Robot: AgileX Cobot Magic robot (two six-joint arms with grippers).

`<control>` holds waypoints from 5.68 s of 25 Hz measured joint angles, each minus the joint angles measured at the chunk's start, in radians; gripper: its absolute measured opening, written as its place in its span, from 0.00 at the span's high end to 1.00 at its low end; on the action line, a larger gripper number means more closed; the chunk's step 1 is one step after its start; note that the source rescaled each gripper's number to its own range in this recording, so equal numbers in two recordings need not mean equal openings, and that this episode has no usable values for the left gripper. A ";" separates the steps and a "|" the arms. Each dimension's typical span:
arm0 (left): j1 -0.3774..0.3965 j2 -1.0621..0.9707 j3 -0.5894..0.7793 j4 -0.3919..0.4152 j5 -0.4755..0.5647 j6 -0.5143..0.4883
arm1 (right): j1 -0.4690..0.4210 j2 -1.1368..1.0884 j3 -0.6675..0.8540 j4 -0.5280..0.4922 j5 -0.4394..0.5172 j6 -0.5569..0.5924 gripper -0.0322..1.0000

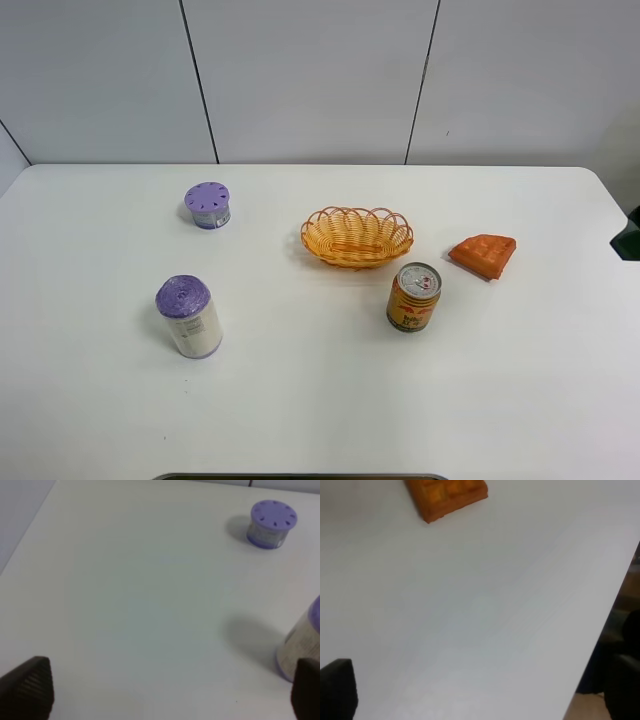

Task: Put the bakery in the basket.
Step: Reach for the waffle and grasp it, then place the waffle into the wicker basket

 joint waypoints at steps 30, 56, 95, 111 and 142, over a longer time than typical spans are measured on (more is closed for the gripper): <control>0.000 0.000 0.000 0.000 0.000 0.000 | -0.007 0.707 -0.246 0.116 -0.222 -0.564 0.00; 0.000 0.000 0.000 0.000 0.000 0.000 | 0.034 0.947 -0.255 0.167 -0.415 -0.587 0.00; 0.000 0.000 0.000 0.000 0.000 0.000 | 0.033 1.030 -0.255 0.156 -0.450 -0.588 0.97; 0.000 0.000 0.000 0.000 0.000 0.000 | 0.031 1.028 -0.255 0.156 -0.450 -0.588 0.97; 0.000 0.000 0.000 0.000 0.000 0.000 | 0.272 0.785 -0.255 0.251 -0.550 0.073 0.97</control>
